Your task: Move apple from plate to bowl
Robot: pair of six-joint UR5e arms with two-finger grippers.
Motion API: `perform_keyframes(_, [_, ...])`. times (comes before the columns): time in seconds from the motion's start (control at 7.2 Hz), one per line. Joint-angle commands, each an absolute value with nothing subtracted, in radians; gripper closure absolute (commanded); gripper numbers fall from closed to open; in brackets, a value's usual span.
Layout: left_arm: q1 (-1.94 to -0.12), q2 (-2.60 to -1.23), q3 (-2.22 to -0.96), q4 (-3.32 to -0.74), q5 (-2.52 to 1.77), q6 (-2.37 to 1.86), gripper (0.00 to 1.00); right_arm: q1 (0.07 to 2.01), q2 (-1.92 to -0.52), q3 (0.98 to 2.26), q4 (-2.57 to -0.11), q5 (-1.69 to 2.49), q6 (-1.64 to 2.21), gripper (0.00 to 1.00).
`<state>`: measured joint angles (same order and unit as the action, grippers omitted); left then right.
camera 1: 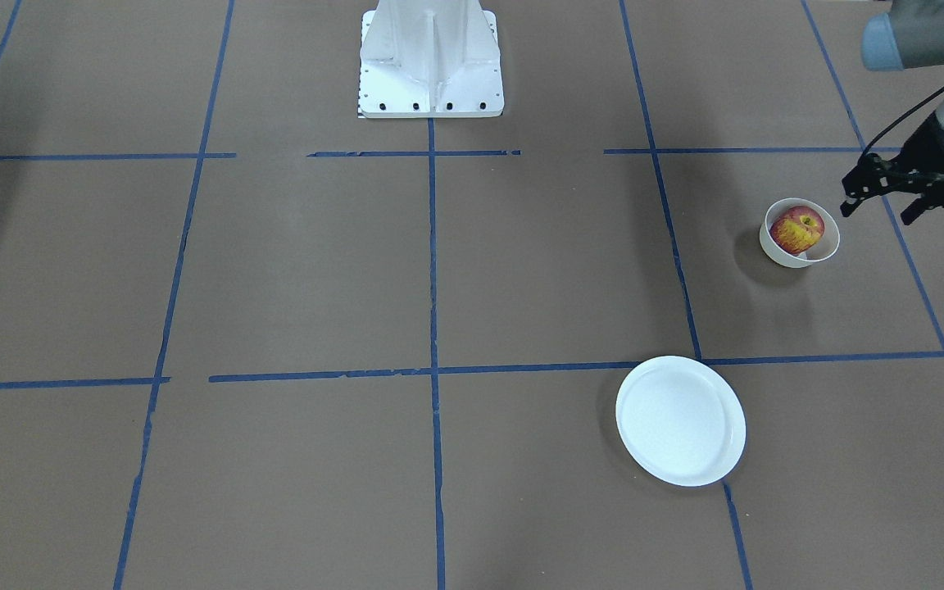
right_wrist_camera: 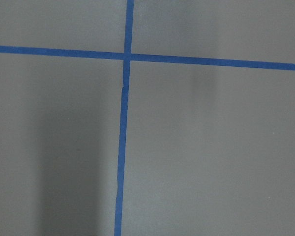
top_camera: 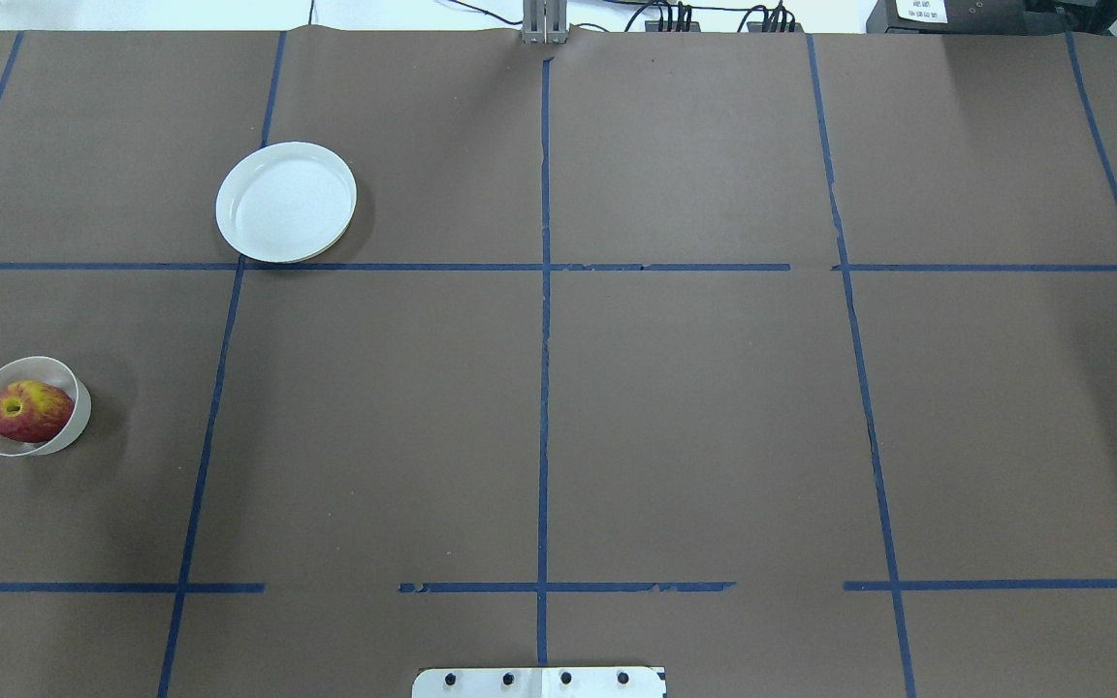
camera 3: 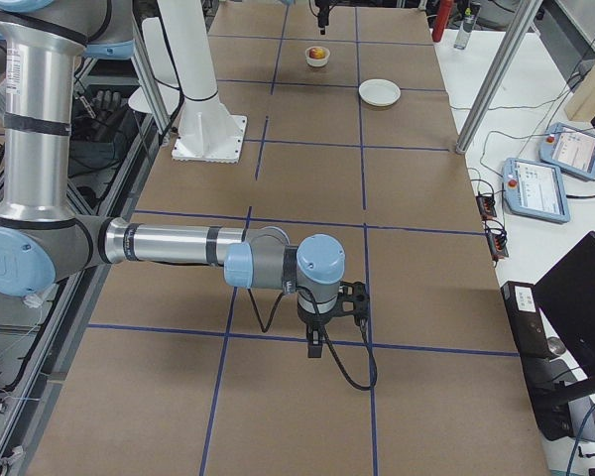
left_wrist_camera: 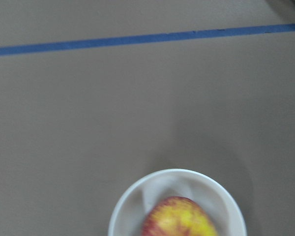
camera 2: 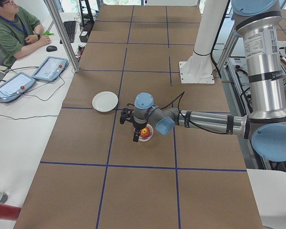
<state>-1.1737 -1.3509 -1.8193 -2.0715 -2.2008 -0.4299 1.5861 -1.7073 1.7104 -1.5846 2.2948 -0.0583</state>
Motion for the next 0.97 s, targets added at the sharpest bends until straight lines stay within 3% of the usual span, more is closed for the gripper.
perform_keyframes(0.0, [-1.436, -1.368, -1.822, -1.757, -2.206, -0.061, 0.01, 1.586, -1.707, 1.710, -1.585, 2.295, -0.058, 0.00])
perform_keyframes(0.28, [-1.616, -1.391, -1.810, -1.572, -2.209, 0.163, 0.00, 1.586, -1.707, 1.710, -1.585, 2.295, -0.058, 0.00])
perform_keyframes(0.83, [-1.644, -1.405, -1.807, -1.485, -2.284, 0.176, 0.00, 1.586, -1.707, 1.710, -1.585, 2.295, -0.058, 0.00])
